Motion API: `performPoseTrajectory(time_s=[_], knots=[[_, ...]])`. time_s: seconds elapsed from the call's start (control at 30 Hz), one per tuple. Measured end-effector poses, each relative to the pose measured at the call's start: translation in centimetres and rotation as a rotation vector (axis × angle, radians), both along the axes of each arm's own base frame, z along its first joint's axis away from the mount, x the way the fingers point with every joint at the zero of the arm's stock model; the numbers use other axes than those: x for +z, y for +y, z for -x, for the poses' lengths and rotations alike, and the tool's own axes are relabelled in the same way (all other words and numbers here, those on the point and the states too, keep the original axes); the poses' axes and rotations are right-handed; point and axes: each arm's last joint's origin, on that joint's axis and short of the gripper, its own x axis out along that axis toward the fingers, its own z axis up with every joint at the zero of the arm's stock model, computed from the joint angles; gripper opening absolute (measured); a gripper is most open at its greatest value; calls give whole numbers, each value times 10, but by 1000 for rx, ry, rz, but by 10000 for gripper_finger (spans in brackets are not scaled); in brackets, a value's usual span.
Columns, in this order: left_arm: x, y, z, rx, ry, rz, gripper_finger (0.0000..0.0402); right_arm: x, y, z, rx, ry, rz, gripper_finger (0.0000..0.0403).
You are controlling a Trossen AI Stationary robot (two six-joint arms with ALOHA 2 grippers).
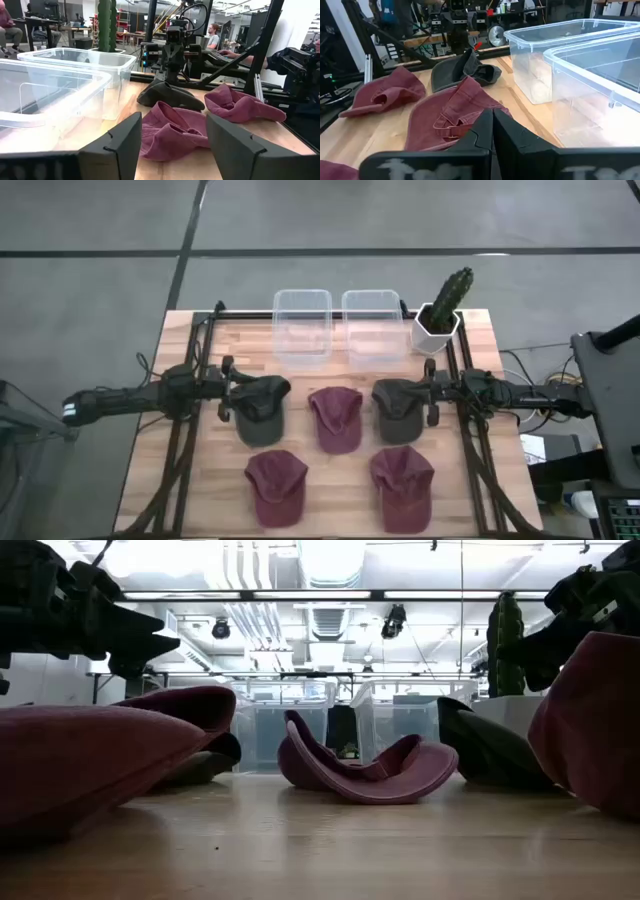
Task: Pick & Place hat
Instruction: Put the left black cap into the right transparent bin
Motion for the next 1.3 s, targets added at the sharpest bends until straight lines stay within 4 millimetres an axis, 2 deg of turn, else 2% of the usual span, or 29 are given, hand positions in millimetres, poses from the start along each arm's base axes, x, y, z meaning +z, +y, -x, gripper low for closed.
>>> performPoseTrajectory(time_s=[0.23, 0.37, 0.47, 0.57, 0.77, 1.03, 1.13, 1.3], knots=[[0, 0, 0, 0, 1, 3, 213, 0, 0, 0, 17, 1, 49, 9], [0, 0, 0, -1, 4, -17, 213, 5, 4, 0, 164, -8, 104, 9], [0, 0, 0, -1, 5, -24, 213, 19, 9, 2, 314, -61, 144, 9], [0, 0, 0, -1, 5, -24, 213, 41, 12, 7, 426, -67, 104, 9], [0, 0, 0, -1, 4, -28, 213, 82, 21, 23, 604, 207, -147, 9], [0, 0, 0, -1, 4, -29, 213, 128, 29, 27, 591, 686, -434, 9], [0, 0, 0, -1, 3, -29, 213, 142, 30, 21, 559, 755, -488, 9], [0, 0, 0, -1, 3, -29, 213, 162, 31, 6, 546, 750, -514, 9]])
